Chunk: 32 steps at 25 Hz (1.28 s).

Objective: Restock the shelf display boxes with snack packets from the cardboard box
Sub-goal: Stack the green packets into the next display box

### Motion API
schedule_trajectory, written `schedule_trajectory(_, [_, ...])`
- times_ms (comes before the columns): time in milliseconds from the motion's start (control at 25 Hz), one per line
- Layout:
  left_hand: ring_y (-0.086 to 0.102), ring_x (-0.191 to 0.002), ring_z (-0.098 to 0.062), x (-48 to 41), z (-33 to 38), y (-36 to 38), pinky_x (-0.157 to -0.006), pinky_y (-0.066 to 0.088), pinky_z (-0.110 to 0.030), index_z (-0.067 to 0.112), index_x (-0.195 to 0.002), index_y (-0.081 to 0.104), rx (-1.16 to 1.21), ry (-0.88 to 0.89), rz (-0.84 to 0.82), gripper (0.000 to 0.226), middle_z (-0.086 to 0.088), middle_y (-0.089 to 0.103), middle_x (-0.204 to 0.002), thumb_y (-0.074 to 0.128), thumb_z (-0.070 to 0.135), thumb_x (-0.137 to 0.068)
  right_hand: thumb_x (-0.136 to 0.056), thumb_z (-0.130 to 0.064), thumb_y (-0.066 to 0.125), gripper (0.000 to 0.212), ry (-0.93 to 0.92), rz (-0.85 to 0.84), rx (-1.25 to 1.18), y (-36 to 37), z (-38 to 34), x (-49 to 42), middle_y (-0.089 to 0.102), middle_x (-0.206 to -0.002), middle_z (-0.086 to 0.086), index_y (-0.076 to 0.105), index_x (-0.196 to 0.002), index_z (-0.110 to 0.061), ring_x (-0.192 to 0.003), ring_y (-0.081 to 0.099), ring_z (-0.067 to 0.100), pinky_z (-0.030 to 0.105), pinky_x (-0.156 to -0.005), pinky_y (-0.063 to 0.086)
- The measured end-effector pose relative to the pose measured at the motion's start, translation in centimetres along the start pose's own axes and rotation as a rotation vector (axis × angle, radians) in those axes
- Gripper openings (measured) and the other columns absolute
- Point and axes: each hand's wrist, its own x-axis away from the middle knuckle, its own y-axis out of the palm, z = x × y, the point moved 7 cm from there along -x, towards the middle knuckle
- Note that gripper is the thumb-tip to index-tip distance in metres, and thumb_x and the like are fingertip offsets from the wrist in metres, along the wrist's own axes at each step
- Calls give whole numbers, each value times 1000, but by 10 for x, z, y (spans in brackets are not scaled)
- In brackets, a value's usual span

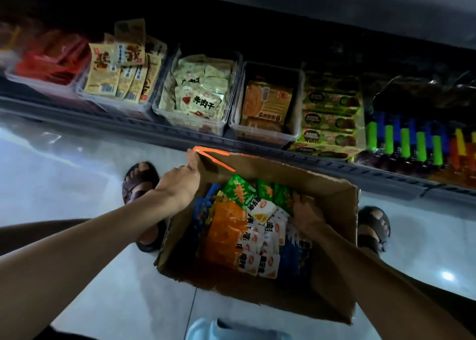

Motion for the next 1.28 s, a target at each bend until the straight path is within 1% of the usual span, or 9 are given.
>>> schedule_trajectory(120, [60,-103,-37,-3,3,1,-77,44,-40,-8,-147,-17,-10,3,31,84,-23,59,-119,43,-7,-88,-96,-30,54,78,-27,54,109,3,-6,-8,45,-143,18,8,-156,-10,-128,48,34,40,-97,44])
schedule_trajectory(280, [61,-100,-36,-1,5,-1,-70,37,-37,-9,-147,-15,-11,-1,77,80,-21,60,-115,41,-6,-89,-89,-34,67,84,-34,137,37,-1,1,-4,38,-144,18,18,-154,-12,-132,39,36,41,-104,38])
schedule_trajectory(440, [61,-97,-34,-2,4,0,-69,39,-35,-9,-147,-15,-21,-4,87,81,-20,60,-113,42,-5,-89,-95,-14,56,75,-62,185,160,5,-8,-6,30,-155,15,13,-156,-9,-139,34,29,37,-109,36])
schedule_trajectory(520, [62,-97,-34,-2,4,0,-69,40,-35,-9,-147,-15,-24,-3,95,82,-20,60,-113,43,-5,-89,-95,-6,50,74,-77,176,190,8,-12,-6,24,-158,17,8,-156,-6,-142,33,31,39,-111,37])
schedule_trajectory(680, [62,-98,-34,-4,4,1,-76,46,-37,-9,-147,-15,-46,-16,96,85,-22,60,-115,46,-5,-88,-88,0,60,87,-125,189,315,6,-15,-4,28,-154,23,4,-155,-1,-138,38,36,42,-109,38])
schedule_trajectory(840, [62,-98,-34,-4,5,1,-72,41,-35,-10,-146,-17,-48,-7,80,85,-22,59,-117,47,-4,-90,-88,-2,61,87,-155,193,385,3,-17,-9,36,-150,23,5,-155,0,-134,44,34,39,-103,44])
schedule_trajectory(960, [62,-98,-34,-5,4,2,-73,44,-36,-9,-147,-15,-58,-13,92,84,-21,60,-116,46,-4,-90,-88,-4,63,88,-163,188,378,1,-15,-9,42,-148,19,7,-155,-3,-131,49,31,37,-100,46])
schedule_trajectory(1120, [62,-98,-34,-5,6,1,-73,43,-35,-9,-147,-15,-54,-7,91,81,-21,59,-115,44,-4,-91,-79,-12,76,100,-157,161,394,-3,-8,-10,51,-141,15,12,-155,-8,-126,53,29,36,-101,44])
schedule_trajectory(1280, [62,-95,-32,-3,6,-1,-70,39,-33,-10,-146,-16,-42,-2,84,82,-20,60,-113,45,-4,-91,-88,-14,63,86,-170,72,403,-4,-6,-18,55,-136,13,11,-156,-17,-122,56,30,38,-101,46])
